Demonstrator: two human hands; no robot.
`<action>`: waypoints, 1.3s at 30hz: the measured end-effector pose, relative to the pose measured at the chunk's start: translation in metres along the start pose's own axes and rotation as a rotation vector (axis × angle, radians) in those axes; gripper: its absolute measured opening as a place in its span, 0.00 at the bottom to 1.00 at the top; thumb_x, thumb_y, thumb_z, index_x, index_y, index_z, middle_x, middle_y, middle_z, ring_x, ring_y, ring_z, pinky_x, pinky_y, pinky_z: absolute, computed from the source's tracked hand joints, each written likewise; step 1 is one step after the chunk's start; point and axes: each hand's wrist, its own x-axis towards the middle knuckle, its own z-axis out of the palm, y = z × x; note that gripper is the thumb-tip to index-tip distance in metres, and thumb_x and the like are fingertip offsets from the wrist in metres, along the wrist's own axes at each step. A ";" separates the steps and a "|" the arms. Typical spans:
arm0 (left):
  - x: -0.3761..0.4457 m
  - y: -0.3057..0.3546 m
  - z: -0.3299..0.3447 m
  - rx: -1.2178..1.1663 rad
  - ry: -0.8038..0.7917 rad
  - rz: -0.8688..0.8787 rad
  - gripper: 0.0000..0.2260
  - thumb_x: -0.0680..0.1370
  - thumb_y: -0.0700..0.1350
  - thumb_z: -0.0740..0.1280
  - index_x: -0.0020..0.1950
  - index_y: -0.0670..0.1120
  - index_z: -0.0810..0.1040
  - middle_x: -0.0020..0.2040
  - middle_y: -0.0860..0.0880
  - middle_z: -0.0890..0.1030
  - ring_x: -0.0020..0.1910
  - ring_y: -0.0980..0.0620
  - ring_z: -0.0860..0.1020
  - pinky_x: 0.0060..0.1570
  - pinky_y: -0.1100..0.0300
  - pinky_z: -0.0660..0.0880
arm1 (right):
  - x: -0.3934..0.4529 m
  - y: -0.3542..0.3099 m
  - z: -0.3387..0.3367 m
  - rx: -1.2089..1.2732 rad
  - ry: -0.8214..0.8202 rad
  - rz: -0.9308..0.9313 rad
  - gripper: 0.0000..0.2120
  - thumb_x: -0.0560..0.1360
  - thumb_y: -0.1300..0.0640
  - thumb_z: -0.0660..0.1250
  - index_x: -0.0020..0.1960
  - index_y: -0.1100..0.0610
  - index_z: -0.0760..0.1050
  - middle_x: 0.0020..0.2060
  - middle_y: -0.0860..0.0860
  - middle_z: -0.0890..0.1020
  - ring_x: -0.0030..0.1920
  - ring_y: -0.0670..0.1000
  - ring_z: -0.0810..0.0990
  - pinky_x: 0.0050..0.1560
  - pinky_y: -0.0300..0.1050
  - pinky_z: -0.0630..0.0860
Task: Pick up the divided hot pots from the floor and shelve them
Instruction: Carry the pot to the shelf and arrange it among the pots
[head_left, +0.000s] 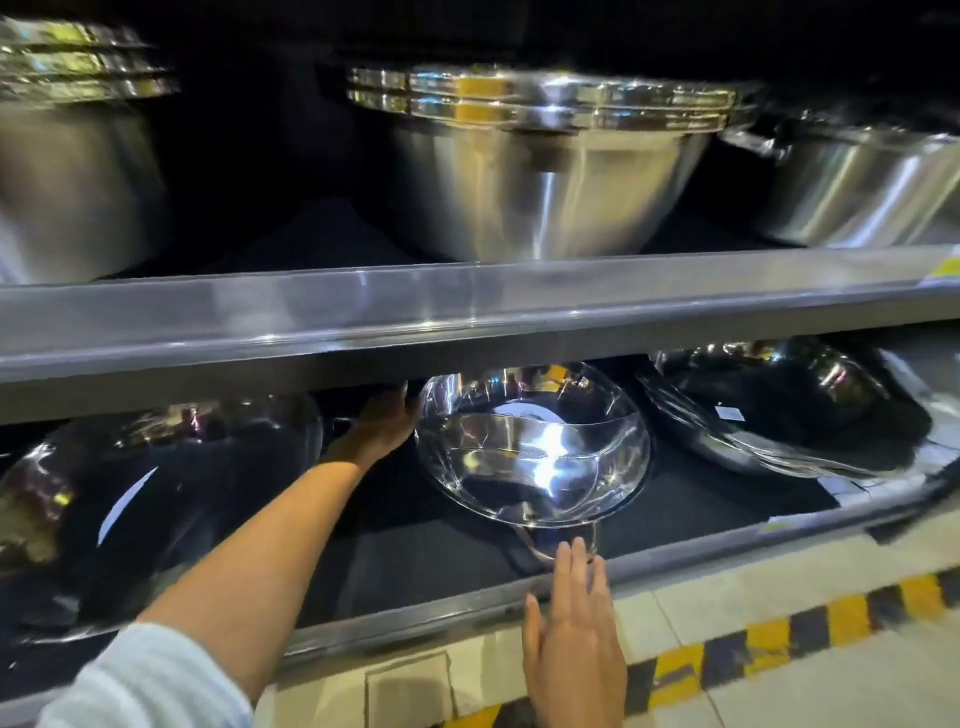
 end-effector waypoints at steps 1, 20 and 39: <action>0.005 0.002 0.004 -0.014 -0.035 0.007 0.23 0.82 0.51 0.51 0.74 0.43 0.55 0.73 0.37 0.64 0.71 0.38 0.65 0.71 0.47 0.61 | 0.001 0.003 0.001 0.014 -0.003 -0.008 0.39 0.79 0.46 0.32 0.58 0.64 0.78 0.58 0.58 0.81 0.56 0.61 0.81 0.69 0.43 0.56; -0.021 -0.019 0.041 0.072 0.029 -0.057 0.18 0.82 0.46 0.49 0.70 0.42 0.65 0.66 0.36 0.73 0.63 0.35 0.72 0.61 0.49 0.69 | 0.061 0.116 -0.009 0.289 -0.042 -0.242 0.21 0.80 0.52 0.54 0.72 0.49 0.62 0.72 0.38 0.60 0.74 0.37 0.48 0.70 0.35 0.56; -0.048 -0.013 0.057 -0.289 0.111 -0.218 0.27 0.81 0.50 0.55 0.76 0.45 0.49 0.62 0.33 0.76 0.57 0.35 0.77 0.52 0.52 0.72 | 0.121 0.095 -0.015 0.433 -0.040 0.170 0.31 0.77 0.60 0.63 0.75 0.62 0.51 0.76 0.59 0.52 0.73 0.60 0.61 0.72 0.51 0.59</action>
